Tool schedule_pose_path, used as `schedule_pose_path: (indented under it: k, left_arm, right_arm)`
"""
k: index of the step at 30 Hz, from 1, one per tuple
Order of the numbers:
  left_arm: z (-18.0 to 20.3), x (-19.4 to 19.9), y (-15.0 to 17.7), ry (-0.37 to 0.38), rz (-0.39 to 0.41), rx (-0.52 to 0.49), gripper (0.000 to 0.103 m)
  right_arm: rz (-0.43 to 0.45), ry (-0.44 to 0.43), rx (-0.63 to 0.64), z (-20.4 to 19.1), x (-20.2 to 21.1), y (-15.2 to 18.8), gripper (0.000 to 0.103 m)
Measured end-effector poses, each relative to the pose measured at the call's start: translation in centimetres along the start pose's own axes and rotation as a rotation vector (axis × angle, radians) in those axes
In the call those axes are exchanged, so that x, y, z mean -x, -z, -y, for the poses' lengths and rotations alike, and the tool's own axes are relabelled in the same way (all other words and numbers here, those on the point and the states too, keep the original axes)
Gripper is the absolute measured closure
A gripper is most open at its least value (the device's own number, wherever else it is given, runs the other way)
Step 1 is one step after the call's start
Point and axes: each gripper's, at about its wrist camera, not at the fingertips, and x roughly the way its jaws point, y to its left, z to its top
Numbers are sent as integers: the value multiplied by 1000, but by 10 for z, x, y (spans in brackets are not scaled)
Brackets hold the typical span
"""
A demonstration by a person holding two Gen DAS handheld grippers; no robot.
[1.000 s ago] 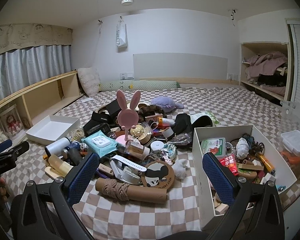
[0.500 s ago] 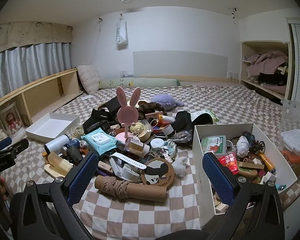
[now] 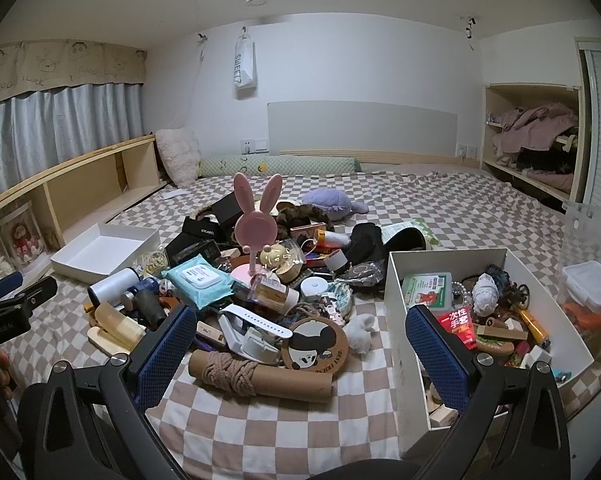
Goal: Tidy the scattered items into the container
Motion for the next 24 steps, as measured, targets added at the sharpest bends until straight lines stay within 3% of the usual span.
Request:
schedule_pose_path:
  k: [24]
  left_arm:
    - [-6, -10, -6, 6, -12, 24, 0]
  right_arm:
    - [2, -16, 12, 0, -9, -6, 0]
